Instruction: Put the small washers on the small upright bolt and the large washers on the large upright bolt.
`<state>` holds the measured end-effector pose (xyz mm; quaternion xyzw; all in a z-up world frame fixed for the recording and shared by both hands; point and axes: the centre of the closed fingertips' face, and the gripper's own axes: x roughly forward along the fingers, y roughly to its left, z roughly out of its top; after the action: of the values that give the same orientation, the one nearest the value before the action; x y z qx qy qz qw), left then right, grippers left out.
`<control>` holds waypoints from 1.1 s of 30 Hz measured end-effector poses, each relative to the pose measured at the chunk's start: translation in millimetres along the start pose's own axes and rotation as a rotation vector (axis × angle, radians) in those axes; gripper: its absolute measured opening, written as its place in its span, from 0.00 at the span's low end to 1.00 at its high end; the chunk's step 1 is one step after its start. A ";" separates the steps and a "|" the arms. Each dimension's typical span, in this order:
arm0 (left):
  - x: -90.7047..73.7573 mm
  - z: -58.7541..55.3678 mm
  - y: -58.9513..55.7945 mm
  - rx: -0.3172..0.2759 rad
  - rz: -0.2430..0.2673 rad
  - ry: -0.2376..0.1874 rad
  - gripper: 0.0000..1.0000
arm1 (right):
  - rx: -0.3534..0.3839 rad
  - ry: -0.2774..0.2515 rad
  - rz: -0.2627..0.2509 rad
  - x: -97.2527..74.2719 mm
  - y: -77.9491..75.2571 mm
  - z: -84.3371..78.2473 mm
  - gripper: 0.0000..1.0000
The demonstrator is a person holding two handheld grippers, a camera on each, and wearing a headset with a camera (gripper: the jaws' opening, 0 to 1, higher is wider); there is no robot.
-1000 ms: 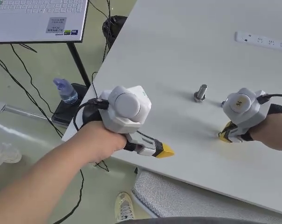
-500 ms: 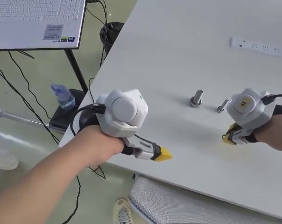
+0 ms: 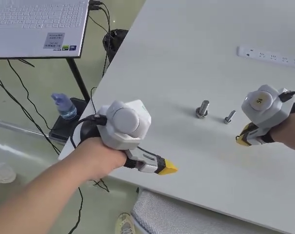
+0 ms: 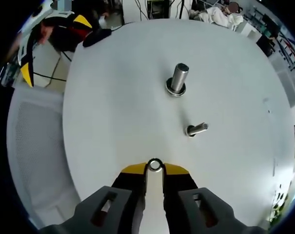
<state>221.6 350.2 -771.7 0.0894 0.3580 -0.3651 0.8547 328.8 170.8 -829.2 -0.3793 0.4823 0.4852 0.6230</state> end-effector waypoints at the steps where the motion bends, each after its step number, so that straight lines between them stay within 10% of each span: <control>1: -0.1 -0.2 0.2 0.001 0.000 0.000 0.92 | 0.004 -0.003 -0.001 -1.1 -2.3 1.3 0.12; 33: 3.4 -1.2 6.7 -0.013 -0.002 0.001 0.91 | 0.003 -0.043 -0.054 -11.0 -57.4 39.0 0.12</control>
<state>227.2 353.6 -775.6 0.0837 0.3607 -0.3638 0.8547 392.8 190.9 -808.6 -0.3807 0.4592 0.4757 0.6465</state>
